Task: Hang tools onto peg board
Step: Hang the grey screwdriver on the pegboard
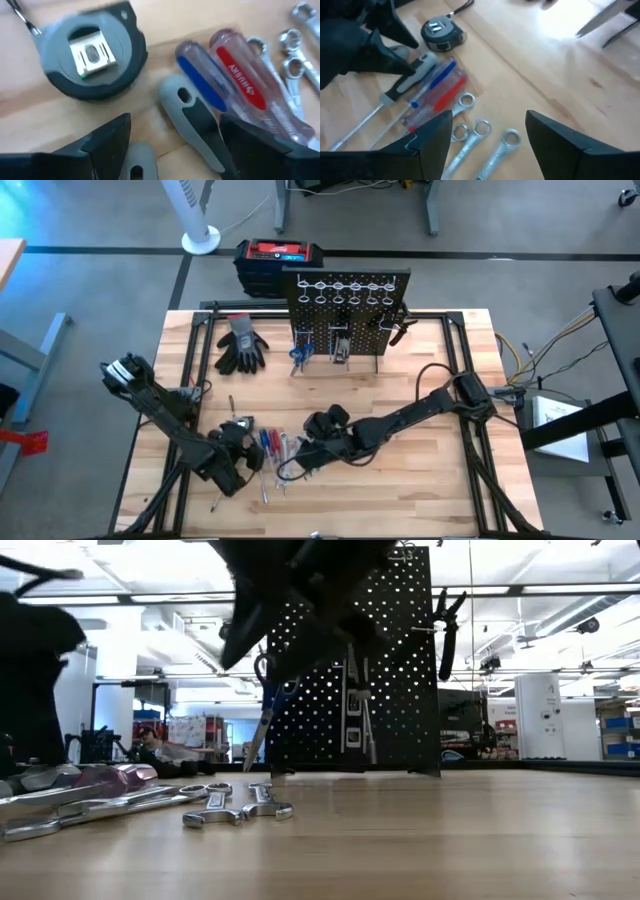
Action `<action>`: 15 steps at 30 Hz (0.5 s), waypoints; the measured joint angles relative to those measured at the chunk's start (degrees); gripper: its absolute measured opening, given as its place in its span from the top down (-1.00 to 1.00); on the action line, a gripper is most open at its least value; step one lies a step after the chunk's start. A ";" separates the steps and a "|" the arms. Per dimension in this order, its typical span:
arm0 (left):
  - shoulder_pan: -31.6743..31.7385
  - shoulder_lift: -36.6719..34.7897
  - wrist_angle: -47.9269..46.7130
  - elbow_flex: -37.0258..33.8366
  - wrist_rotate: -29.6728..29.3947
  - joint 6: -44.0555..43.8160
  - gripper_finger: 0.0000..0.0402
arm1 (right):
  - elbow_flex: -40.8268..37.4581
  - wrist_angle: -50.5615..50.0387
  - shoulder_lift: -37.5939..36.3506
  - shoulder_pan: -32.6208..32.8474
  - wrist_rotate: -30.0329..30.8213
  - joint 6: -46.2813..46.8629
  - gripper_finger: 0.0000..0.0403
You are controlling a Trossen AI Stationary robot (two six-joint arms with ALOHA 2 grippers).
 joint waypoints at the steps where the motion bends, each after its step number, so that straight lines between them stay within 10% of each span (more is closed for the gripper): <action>1: 0.30 0.82 1.02 0.00 0.39 -0.04 -0.47 | -0.44 -0.01 -0.19 0.10 0.36 -0.26 -0.24; 15: 4.86 11.63 -3.93 5.85 4.69 1.80 -0.15 | -7.31 0.24 -0.84 0.21 2.81 1.32 -0.38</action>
